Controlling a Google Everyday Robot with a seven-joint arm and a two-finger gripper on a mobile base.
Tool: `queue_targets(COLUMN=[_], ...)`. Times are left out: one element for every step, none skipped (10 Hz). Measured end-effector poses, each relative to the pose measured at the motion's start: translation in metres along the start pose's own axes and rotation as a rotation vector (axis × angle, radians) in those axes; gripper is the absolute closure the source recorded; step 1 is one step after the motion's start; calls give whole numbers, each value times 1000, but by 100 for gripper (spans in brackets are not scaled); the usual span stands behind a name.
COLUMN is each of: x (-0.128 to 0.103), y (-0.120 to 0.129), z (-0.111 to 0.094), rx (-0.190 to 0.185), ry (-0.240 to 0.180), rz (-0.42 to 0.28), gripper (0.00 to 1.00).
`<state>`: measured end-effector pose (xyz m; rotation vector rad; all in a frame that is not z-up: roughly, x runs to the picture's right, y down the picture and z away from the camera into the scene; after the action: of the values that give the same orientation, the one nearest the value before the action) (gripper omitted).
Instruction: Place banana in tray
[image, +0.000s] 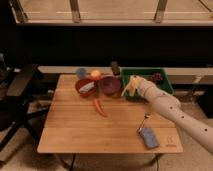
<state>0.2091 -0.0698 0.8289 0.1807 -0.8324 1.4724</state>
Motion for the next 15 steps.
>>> queue_targets(x=[-7, -12, -17, -21, -23, -29, -35, -41, -48, -57, -63, -66, -79, -96, -115], y=[-14, -22, -28, -33, -33, -33, -29, -28, -27, -30, -33, -42, -57, -71, -84], z=[2, 4, 10, 15, 20, 26, 34, 37, 39, 40, 41, 41, 36, 27, 17], rx=[16, 25, 27, 28, 23, 19, 12, 13, 17, 31, 48, 67, 96, 120, 140], ry=[-27, -50, -79, -101, -111, -120, -122, -120, -115, -109, -102, -94, -94, -106, -121], rz=[12, 22, 35, 42, 44, 38, 20, -5, -32, -68, -91, -110, -130, -145, -158], gripper=[89, 89, 89, 89, 89, 88, 79, 70, 60, 49, 39, 31, 26, 26, 26])
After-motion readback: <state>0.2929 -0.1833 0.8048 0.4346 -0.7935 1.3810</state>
